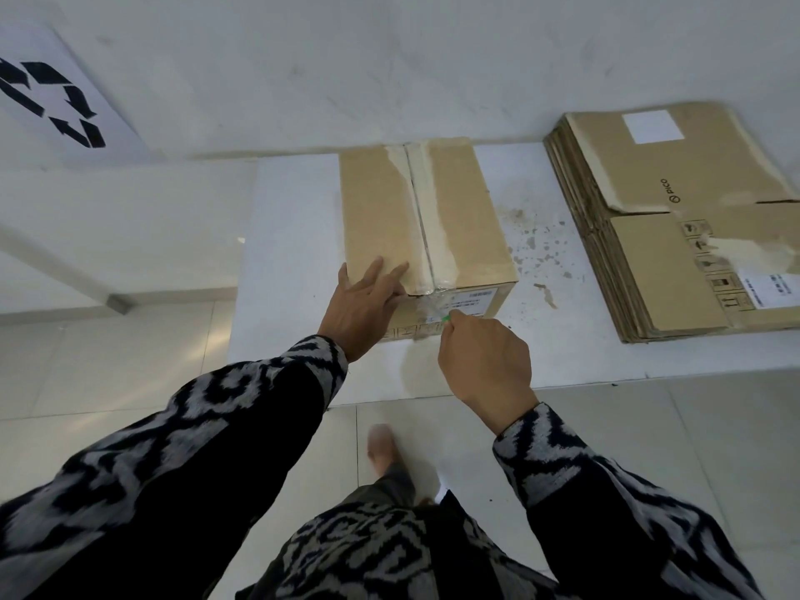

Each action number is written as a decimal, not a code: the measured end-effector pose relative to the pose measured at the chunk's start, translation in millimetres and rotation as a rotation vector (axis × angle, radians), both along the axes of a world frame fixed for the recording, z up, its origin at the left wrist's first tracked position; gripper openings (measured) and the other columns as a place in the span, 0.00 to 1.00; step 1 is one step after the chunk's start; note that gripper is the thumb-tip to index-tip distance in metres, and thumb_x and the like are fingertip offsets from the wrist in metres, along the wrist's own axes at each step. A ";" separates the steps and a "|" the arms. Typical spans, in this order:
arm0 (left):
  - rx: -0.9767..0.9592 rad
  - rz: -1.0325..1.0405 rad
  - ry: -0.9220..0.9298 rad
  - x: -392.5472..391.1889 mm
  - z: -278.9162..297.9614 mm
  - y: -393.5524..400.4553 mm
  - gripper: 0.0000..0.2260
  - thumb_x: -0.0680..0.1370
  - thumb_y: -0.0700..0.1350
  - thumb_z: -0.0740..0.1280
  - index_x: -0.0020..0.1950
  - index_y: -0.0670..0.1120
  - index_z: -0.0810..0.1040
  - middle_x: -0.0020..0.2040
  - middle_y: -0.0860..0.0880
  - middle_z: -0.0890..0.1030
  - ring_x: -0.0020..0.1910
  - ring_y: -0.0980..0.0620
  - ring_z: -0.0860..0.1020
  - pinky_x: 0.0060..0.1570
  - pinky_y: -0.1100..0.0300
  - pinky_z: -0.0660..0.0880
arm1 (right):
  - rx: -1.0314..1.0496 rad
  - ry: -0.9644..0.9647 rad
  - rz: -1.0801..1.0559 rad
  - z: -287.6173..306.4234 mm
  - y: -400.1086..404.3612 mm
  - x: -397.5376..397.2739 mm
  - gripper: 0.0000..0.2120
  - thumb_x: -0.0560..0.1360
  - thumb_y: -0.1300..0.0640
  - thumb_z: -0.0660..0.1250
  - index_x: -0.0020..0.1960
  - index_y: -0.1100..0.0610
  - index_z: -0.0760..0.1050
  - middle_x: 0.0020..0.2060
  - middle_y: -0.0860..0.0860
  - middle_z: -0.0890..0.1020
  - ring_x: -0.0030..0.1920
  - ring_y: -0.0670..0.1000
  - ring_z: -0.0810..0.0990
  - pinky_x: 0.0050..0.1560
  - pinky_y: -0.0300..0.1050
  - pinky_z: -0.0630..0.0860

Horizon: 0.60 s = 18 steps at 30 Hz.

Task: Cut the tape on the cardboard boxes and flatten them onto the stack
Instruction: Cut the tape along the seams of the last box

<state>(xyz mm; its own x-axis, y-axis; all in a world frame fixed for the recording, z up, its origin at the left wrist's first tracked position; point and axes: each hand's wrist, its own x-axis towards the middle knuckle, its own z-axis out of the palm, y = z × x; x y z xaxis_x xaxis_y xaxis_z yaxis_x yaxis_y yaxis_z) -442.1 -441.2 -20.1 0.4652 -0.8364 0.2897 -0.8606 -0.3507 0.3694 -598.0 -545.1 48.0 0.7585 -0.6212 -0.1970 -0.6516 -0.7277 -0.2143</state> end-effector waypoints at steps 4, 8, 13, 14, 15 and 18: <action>-0.001 -0.012 0.045 0.7 0.8 1.3 0.19 0.84 0.44 0.59 0.74 0.39 0.67 0.49 0.51 0.83 0.72 0.39 0.69 0.64 0.28 0.63 | -0.030 -0.009 -0.005 -1.0 -1.5 -5.9 0.11 0.82 0.57 0.53 0.55 0.54 0.73 0.47 0.52 0.81 0.41 0.54 0.74 0.36 0.44 0.63; 0.002 -0.003 0.087 -0.1 0.4 2.1 0.19 0.84 0.46 0.56 0.73 0.40 0.69 0.50 0.51 0.83 0.73 0.39 0.68 0.66 0.30 0.60 | -0.026 -0.012 0.028 -2.7 -1.3 -4.4 0.11 0.82 0.57 0.53 0.56 0.54 0.73 0.46 0.51 0.81 0.40 0.54 0.75 0.34 0.44 0.62; 0.036 -0.016 0.138 4.0 1.3 2.9 0.10 0.83 0.42 0.60 0.62 0.41 0.75 0.60 0.48 0.82 0.73 0.40 0.68 0.67 0.29 0.59 | -0.074 0.005 0.064 -4.0 -20.4 -11.4 0.13 0.83 0.53 0.50 0.56 0.51 0.74 0.37 0.48 0.75 0.36 0.52 0.70 0.28 0.43 0.56; 0.040 -0.013 0.131 3.7 1.8 2.5 0.07 0.83 0.42 0.61 0.58 0.41 0.76 0.64 0.48 0.80 0.73 0.40 0.68 0.66 0.29 0.60 | -0.080 0.004 0.068 -3.6 -21.5 -12.8 0.14 0.83 0.53 0.50 0.56 0.51 0.74 0.36 0.47 0.73 0.36 0.52 0.70 0.28 0.43 0.56; 0.047 -0.008 0.131 2.8 2.3 1.9 0.06 0.83 0.42 0.61 0.55 0.42 0.75 0.67 0.48 0.78 0.72 0.40 0.68 0.66 0.29 0.60 | -0.082 0.001 0.070 -2.8 -21.4 -13.9 0.14 0.83 0.52 0.50 0.57 0.50 0.74 0.35 0.47 0.72 0.36 0.52 0.70 0.28 0.43 0.56; 0.053 -0.010 0.148 1.1 2.5 0.9 0.06 0.84 0.44 0.61 0.53 0.42 0.75 0.68 0.49 0.77 0.73 0.40 0.67 0.67 0.29 0.59 | -0.095 -0.020 0.047 -6.0 -21.4 -20.0 0.15 0.83 0.51 0.50 0.56 0.50 0.75 0.36 0.47 0.75 0.36 0.51 0.71 0.29 0.42 0.58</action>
